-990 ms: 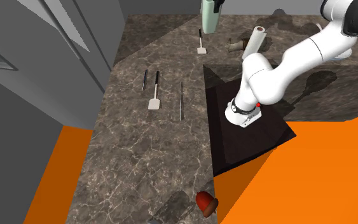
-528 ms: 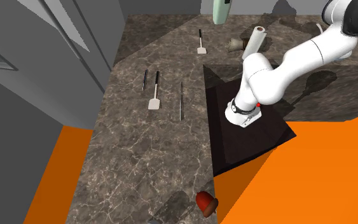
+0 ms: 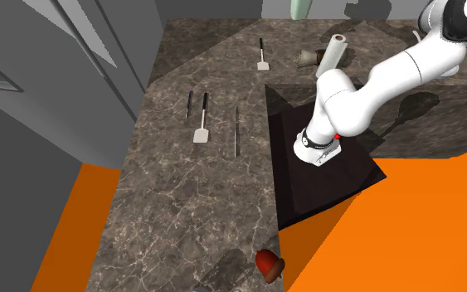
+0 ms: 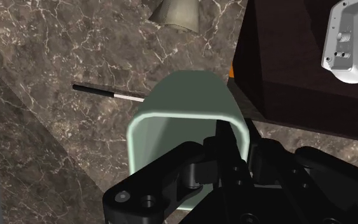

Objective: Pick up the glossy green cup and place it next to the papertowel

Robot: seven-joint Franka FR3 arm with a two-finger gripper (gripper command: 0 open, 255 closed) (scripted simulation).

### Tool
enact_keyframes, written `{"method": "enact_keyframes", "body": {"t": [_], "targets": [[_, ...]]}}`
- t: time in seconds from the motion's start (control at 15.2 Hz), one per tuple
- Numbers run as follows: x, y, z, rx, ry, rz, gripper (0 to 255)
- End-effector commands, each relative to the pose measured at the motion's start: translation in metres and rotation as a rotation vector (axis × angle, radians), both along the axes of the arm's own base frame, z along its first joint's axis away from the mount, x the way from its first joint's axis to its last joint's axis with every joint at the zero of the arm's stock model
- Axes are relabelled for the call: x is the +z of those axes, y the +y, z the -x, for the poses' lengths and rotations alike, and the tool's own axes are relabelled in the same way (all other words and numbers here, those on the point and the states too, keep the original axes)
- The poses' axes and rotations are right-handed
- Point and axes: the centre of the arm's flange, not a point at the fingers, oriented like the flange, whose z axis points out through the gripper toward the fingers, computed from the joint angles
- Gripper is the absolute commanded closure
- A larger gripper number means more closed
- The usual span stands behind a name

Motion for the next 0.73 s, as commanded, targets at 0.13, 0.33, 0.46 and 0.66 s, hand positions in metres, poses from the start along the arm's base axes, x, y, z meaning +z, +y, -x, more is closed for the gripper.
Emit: {"method": "enact_keyframes", "body": {"t": [0.13,0.33,0.46,0.66], "targets": [[-0.016,-0.006,0.008,0.001,0.001,0.0,255],[-0.032,-0.006,0.008,0.001,0.001,0.0,255],[-0.043,-0.006,0.008,0.001,0.001,0.0,255],[-0.059,-0.006,0.008,0.001,0.001,0.0,255]]}}
